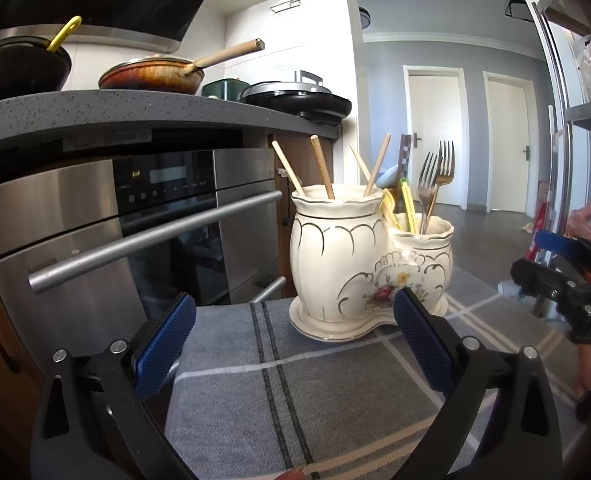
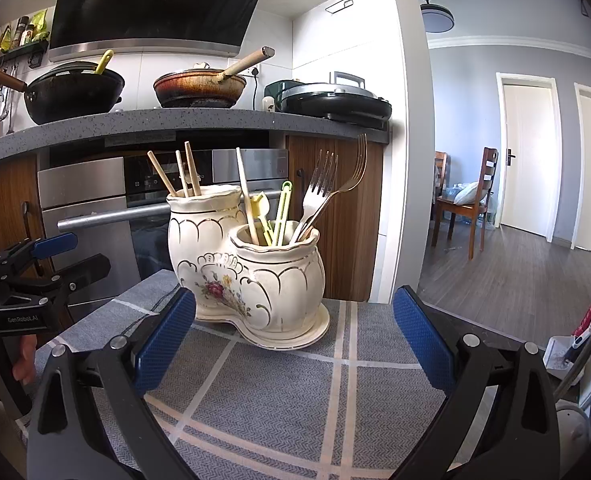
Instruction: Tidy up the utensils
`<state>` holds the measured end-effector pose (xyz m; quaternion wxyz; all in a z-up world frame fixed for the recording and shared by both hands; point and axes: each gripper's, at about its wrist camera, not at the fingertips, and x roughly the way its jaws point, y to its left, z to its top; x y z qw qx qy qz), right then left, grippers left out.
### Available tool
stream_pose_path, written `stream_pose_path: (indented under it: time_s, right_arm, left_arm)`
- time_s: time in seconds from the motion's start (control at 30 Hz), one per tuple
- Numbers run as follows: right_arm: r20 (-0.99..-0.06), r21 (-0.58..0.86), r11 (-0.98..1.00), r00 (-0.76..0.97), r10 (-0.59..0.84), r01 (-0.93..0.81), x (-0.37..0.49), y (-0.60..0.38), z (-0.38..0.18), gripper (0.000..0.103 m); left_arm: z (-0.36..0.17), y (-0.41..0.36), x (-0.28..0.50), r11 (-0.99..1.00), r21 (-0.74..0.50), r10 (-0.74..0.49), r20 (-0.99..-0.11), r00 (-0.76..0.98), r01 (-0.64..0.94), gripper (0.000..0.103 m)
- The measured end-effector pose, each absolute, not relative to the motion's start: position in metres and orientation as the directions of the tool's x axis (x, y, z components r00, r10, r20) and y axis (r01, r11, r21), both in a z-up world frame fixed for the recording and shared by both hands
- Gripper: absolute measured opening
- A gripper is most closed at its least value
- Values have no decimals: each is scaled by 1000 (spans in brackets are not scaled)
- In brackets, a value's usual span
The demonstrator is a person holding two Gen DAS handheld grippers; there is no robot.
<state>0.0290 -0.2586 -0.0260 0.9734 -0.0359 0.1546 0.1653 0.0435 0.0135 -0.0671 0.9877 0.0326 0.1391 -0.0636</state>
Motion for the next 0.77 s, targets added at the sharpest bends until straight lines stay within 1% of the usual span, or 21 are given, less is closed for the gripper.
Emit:
stream_pose_path:
  time_s: [0.3,0.4,0.57,0.77]
  right_arm:
    - [-315,-20,943,897,309,-332,29,-259,-27,98]
    - [-326,-18,945,896,303,-326,30,-259,-29,98]
    - [-357,-5,966,903,239,-258,36,-264,-34,98]
    - [-351,-19,971,911,218,-240,32,-266,-33,98]
  left_arm:
    - [-67,12,43,989,54,-115,-281,953,135,98]
    - [-68,12,46,990,56,-109,-294,949,131,98]
    - [-71,18,55,996,35,-62,-338,939,79,98]
    - [-70,17,54,996,47,-58,-342,938,78,98]
